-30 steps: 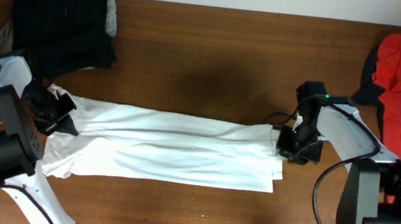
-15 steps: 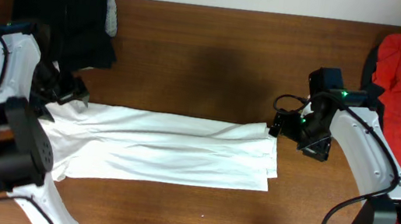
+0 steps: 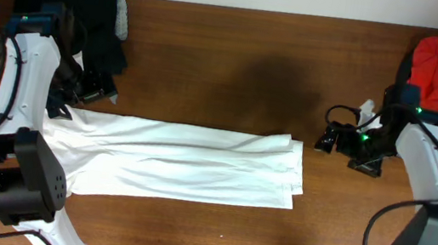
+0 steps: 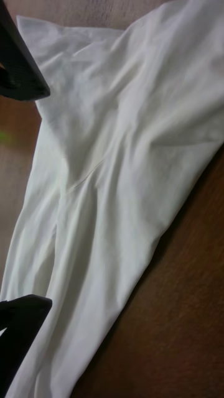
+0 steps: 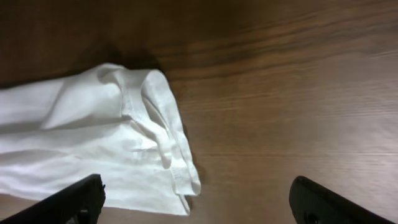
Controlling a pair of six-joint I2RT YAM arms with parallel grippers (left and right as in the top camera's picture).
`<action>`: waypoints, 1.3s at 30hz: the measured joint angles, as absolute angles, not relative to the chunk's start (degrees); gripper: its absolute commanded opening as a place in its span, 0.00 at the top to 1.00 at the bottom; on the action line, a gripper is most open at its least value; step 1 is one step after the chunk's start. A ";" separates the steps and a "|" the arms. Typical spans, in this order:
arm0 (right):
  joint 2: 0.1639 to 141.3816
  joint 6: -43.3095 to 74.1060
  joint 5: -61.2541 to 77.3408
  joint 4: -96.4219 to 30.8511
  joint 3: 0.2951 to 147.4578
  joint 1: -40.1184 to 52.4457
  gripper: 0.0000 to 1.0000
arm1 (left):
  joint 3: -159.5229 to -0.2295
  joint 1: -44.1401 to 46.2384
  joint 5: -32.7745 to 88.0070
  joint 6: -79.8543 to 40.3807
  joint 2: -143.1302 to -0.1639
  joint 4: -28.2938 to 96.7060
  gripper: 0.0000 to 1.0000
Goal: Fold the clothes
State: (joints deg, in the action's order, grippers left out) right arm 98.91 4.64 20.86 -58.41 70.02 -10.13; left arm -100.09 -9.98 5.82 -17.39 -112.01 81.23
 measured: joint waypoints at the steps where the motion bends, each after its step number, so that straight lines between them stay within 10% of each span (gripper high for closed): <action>1: 99.94 3.33 22.46 -57.41 69.10 -10.13 0.01 | -100.09 -9.98 5.85 -17.41 -112.01 81.25 0.01; 24: 109.03 -1.17 44.71 -45.15 60.49 -3.84 0.03 | -100.09 -9.98 7.51 -17.39 -112.01 81.87 0.01; 31: 111.33 4.21 45.08 -41.85 58.06 0.49 0.96 | -100.09 -9.98 7.51 -17.39 -112.01 81.87 0.01; 39: 111.46 11.88 39.83 -45.45 58.50 -0.51 0.96 | -100.09 -9.98 7.51 -17.39 -112.01 81.87 0.01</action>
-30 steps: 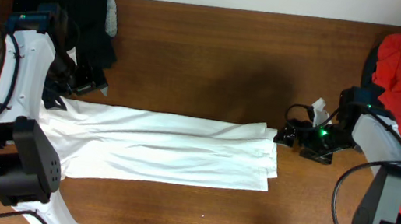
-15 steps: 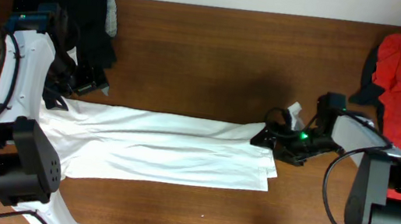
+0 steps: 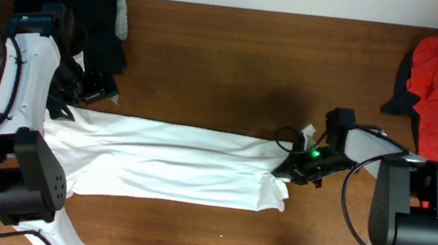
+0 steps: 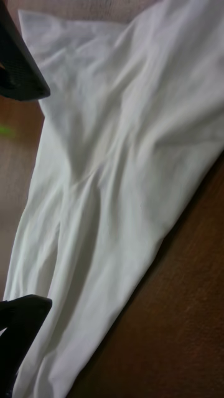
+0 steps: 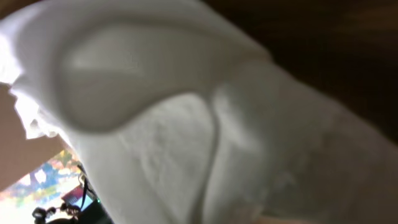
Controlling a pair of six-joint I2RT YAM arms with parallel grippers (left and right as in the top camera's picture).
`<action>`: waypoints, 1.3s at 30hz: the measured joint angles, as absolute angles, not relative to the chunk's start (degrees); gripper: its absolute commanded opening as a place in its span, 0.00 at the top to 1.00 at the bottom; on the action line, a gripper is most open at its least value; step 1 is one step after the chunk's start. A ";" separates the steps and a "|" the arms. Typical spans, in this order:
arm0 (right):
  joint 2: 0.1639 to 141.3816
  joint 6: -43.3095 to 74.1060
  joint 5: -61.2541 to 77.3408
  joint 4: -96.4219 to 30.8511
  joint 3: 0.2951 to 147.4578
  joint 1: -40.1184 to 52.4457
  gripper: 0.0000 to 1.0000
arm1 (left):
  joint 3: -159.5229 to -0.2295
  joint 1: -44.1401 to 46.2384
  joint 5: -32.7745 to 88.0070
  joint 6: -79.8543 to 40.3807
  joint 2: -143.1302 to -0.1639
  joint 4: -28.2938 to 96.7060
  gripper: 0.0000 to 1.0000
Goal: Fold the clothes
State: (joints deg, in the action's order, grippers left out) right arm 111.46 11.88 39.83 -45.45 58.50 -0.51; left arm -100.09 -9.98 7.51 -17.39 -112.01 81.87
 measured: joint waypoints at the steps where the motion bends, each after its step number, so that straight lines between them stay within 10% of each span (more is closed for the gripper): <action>1: 111.24 12.32 38.22 -47.48 58.92 -1.56 0.96 | -100.09 -9.96 7.51 -17.39 -112.01 81.84 0.01; 10: 101.21 13.69 16.40 -61.82 62.98 -7.73 0.96 | -100.09 -9.98 7.51 -17.39 -112.01 81.84 0.01; 39: 97.34 36.16 13.34 -43.90 64.73 28.38 0.95 | -100.09 -9.98 7.51 -17.39 -112.01 81.41 0.01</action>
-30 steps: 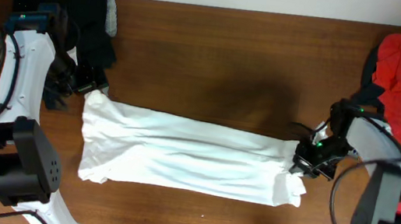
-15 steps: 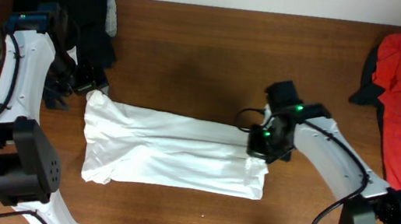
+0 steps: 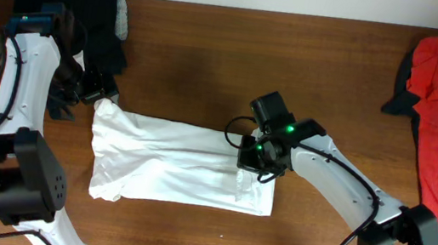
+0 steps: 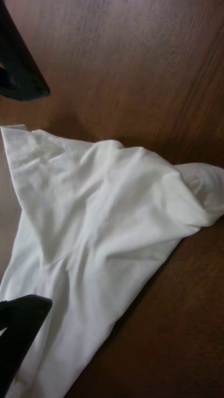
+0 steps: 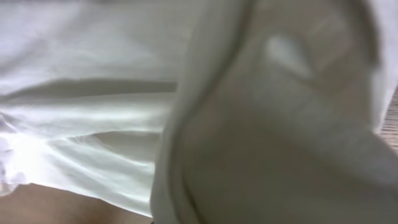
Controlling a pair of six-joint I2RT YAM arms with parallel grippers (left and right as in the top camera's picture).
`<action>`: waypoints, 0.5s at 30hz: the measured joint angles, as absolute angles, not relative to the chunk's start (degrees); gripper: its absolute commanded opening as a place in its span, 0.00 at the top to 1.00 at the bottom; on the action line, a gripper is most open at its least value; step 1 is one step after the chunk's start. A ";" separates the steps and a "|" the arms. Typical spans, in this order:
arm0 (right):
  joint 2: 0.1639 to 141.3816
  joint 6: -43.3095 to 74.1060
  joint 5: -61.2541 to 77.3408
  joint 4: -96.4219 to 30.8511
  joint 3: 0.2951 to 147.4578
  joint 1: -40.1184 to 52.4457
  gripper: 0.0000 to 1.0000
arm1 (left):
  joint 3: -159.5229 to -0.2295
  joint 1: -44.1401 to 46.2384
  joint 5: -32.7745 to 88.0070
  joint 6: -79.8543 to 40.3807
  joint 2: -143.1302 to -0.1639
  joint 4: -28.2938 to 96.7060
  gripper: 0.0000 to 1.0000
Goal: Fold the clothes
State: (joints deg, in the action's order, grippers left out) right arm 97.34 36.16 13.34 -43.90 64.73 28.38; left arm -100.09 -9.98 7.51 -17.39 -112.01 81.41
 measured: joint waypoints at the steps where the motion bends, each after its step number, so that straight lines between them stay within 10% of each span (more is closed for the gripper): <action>1: 97.38 37.04 13.56 -42.85 64.73 28.38 0.95 | -100.09 -9.98 7.51 -17.39 -112.01 81.41 0.01; 15: 98.41 43.09 14.81 -33.91 64.73 34.98 0.86 | -100.09 -9.98 7.51 -17.39 -112.01 81.84 0.01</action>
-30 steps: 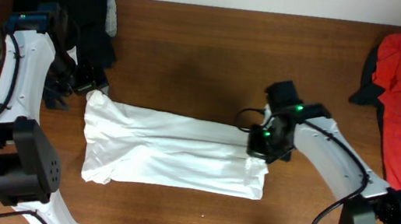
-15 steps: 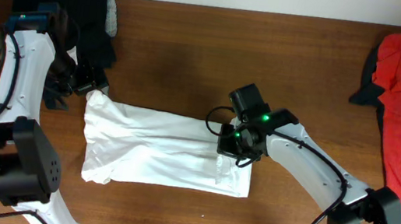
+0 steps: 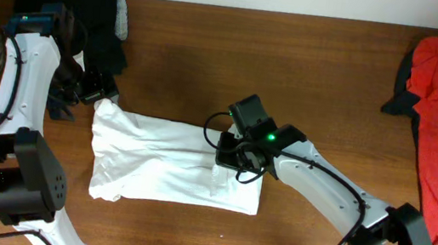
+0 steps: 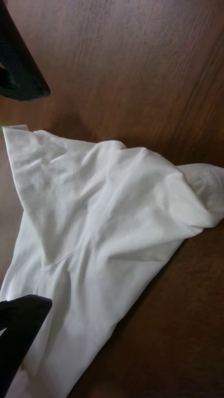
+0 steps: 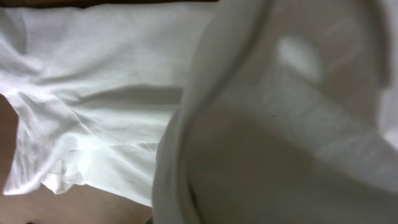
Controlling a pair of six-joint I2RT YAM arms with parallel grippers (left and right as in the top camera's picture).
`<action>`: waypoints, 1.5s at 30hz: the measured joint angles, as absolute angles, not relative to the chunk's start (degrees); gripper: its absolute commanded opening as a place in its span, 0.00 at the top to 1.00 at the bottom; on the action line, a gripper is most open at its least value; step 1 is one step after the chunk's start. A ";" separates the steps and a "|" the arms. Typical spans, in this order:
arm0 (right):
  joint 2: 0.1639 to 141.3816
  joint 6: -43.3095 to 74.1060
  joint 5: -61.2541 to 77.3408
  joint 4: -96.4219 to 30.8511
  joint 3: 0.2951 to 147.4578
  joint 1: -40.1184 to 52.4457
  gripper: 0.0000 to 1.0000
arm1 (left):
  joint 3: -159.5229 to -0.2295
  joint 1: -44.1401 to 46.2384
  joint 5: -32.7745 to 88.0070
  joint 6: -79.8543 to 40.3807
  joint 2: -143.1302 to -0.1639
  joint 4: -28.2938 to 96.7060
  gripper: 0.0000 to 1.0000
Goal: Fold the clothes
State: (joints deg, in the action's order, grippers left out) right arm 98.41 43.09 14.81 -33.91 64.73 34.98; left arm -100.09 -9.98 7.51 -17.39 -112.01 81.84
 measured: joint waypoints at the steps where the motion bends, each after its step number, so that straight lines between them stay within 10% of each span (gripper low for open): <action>1: 99.18 43.33 14.85 -33.26 64.73 35.24 0.86 | -100.09 -9.96 7.51 -17.39 -112.01 81.87 0.01; 4: 100.92 43.77 14.85 -31.75 64.73 35.97 0.82 | -100.09 -9.98 7.53 -17.39 -112.01 81.89 0.01; 10: 101.75 45.25 15.07 -29.47 64.73 37.47 0.38 | -100.09 -9.96 7.51 -17.39 -112.01 81.87 0.01; 18: 101.97 40.88 17.17 -37.47 69.73 36.29 0.27 | -100.09 -9.98 7.51 -17.39 -112.01 81.87 0.01; 26: 102.85 35.53 17.45 -42.65 74.74 33.78 0.81 | -100.09 -9.98 7.51 -17.39 -112.01 81.89 0.01; 38: 115.59 37.54 19.59 -36.71 74.35 42.72 0.94 | -100.09 -9.98 7.53 -17.39 -112.01 81.89 0.01; 42: 115.46 37.39 19.81 -38.13 74.48 45.21 0.78 | -100.09 -9.98 7.53 -17.39 -112.01 81.89 0.01; 45: 114.69 36.69 18.90 -45.41 75.88 45.21 0.18 | -100.09 -9.98 7.53 -17.39 -112.01 81.87 0.01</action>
